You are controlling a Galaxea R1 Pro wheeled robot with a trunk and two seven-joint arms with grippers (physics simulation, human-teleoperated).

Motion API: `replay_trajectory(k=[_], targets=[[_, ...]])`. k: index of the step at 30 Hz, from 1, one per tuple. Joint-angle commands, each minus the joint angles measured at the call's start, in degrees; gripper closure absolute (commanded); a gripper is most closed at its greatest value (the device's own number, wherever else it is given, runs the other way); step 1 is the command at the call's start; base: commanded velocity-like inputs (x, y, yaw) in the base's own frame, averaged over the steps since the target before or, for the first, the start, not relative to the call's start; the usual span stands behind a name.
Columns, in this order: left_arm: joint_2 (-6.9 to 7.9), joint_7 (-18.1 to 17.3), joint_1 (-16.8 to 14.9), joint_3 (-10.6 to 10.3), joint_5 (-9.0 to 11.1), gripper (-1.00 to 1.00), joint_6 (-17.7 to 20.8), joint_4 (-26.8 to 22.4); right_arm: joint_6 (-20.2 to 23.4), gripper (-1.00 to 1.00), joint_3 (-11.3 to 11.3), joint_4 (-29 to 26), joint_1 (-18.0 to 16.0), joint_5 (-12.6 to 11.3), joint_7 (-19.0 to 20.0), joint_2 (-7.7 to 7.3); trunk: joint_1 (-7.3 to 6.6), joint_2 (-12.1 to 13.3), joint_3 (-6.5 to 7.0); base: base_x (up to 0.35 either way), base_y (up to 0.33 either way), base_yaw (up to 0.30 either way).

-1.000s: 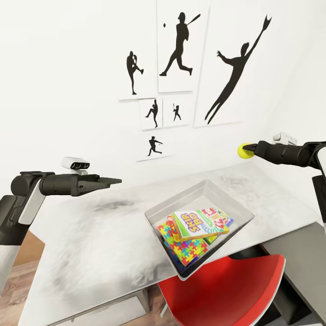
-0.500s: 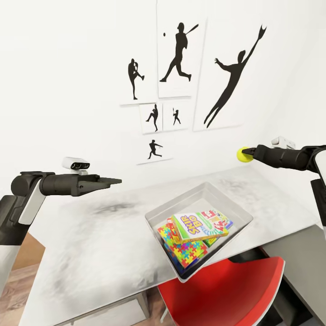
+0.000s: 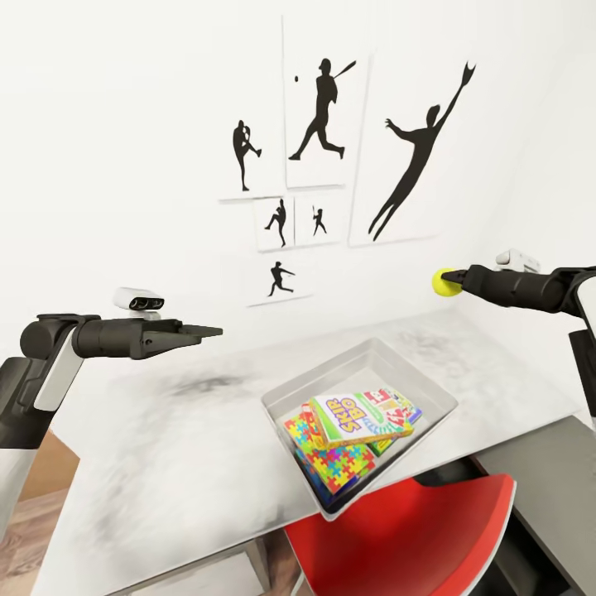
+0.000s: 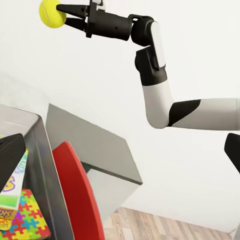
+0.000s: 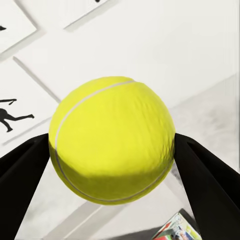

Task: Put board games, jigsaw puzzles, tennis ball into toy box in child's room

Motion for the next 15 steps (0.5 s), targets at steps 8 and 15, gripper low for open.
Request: replay_trajectory(k=[8, 15], targets=[[0.05, -0.11, -0.07, -0.11, 0.23, -1.0, 0.6, 0.01, 0.05, 1.0, 0.09, -0.35, 0.35, -0.55, -0.56, -0.05, 0.04, -0.12, 0.64, 0.014, -0.143, 0.0], [0.1, -0.18, -0.07, -0.03, 0.34, -1.0, 0.6, -0.02, 0.05, 1.0, 0.09, -0.31, 0.35, -0.61, -0.57, -0.05, 0.04, -0.12, 1.31, 0.03, -0.025, 0.0]])
